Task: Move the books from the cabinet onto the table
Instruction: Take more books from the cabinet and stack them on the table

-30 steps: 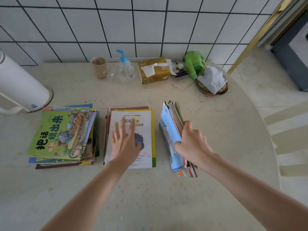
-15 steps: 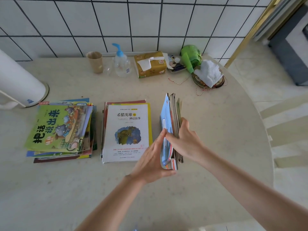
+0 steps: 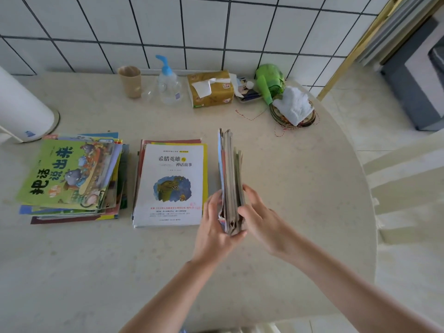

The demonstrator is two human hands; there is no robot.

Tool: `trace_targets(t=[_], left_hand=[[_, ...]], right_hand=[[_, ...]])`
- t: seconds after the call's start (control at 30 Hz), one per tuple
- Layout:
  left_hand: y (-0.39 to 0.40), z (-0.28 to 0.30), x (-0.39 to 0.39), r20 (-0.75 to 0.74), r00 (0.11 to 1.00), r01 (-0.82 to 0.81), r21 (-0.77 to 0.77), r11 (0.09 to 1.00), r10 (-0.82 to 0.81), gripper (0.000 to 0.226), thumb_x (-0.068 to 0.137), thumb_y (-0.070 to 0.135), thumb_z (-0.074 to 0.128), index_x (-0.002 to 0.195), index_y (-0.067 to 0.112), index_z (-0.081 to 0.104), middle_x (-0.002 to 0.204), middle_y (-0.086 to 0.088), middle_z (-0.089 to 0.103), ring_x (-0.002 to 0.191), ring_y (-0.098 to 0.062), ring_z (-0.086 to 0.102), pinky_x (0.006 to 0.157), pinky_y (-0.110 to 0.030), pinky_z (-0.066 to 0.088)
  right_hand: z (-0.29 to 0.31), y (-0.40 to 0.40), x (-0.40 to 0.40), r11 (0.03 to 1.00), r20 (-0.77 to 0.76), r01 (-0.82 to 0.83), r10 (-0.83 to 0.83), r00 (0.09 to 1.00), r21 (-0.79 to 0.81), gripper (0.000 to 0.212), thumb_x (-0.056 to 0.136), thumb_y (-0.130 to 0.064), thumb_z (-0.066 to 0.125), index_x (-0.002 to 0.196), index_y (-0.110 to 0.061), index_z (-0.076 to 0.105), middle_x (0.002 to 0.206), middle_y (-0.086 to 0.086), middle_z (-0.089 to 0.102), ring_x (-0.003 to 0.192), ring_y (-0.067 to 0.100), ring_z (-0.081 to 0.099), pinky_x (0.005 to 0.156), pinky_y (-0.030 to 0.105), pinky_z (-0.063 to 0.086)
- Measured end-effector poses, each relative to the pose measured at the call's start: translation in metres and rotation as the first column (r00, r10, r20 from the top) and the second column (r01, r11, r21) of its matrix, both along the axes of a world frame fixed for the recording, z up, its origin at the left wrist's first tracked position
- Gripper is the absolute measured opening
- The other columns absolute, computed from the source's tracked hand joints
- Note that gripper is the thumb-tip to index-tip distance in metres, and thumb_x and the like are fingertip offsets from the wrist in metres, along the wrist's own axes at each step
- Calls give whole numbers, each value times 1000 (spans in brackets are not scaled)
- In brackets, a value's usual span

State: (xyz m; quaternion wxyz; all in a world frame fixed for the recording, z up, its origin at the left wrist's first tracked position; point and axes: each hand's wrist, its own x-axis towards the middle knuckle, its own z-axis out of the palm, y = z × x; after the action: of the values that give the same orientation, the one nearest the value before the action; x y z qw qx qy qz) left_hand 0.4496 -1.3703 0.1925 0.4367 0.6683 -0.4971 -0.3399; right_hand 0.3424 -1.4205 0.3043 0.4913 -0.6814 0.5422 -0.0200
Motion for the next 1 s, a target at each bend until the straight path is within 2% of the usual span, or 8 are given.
trace_targets(t=[0.07,0.23,0.3,0.43,0.6,0.7,0.83,1.0], left_hand=[[1,-5,-10,3,995,-97,4,995,97,88,66,19,85,139,28,38,135,18,41,111,25,40,78,6,33],[6,-8,-17,-42,973,-225,27,974,226,71,66,5,80,131,14,51,116,1,60,88,17,54,73,3,36],[8,-7,-16,-76,965,-249,36,968,251,69,66,4,80,128,14,52,110,6,62,86,14,56,72,2,37],[11,-12,-16,-109,949,-285,92,954,295,72,64,10,83,129,21,53,107,12,67,91,8,62,79,-7,46],[11,-26,-14,-94,952,-276,151,949,292,62,63,30,77,121,22,57,94,-5,72,82,-11,71,74,-39,59],[8,-24,-16,-82,955,-278,95,956,285,65,64,22,79,125,23,58,106,5,70,93,-2,67,82,-30,57],[2,-16,-18,-56,965,-256,6,967,255,90,62,6,81,124,58,42,115,16,63,103,4,61,83,-8,45],[3,-8,-16,-32,978,-205,-2,979,205,91,63,9,79,126,62,38,118,25,59,105,3,60,85,-13,47]], right_hand=[[-5,-3,-7,1000,34,2,-2,999,14,54,91,-32,29,145,-30,25,102,-3,66,106,27,53,95,38,39],[-21,-39,-33,994,21,-85,86,996,-63,51,82,3,41,124,-27,43,112,-9,70,50,-1,50,51,16,36],[-32,-61,-36,990,-45,-96,92,995,-102,57,80,8,45,128,-23,40,108,-10,71,62,-2,54,53,14,37],[-55,-101,-29,981,-95,-145,134,986,-127,80,83,-4,70,145,-19,22,113,-1,66,115,19,57,98,36,45],[-66,-136,-12,970,-92,-231,224,970,-73,103,76,-1,77,151,-28,12,128,6,49,117,24,50,95,34,45],[-69,-154,2,959,-18,-283,283,959,30,106,73,16,68,150,-31,13,143,1,38,132,20,37,102,34,40],[-76,-168,10,934,47,-348,345,937,85,107,71,18,61,147,-42,16,136,-6,44,134,20,35,101,49,46],[-81,-179,6,941,130,-317,303,944,115,97,71,17,63,141,-39,25,121,-4,52,123,20,45,99,52,48]])
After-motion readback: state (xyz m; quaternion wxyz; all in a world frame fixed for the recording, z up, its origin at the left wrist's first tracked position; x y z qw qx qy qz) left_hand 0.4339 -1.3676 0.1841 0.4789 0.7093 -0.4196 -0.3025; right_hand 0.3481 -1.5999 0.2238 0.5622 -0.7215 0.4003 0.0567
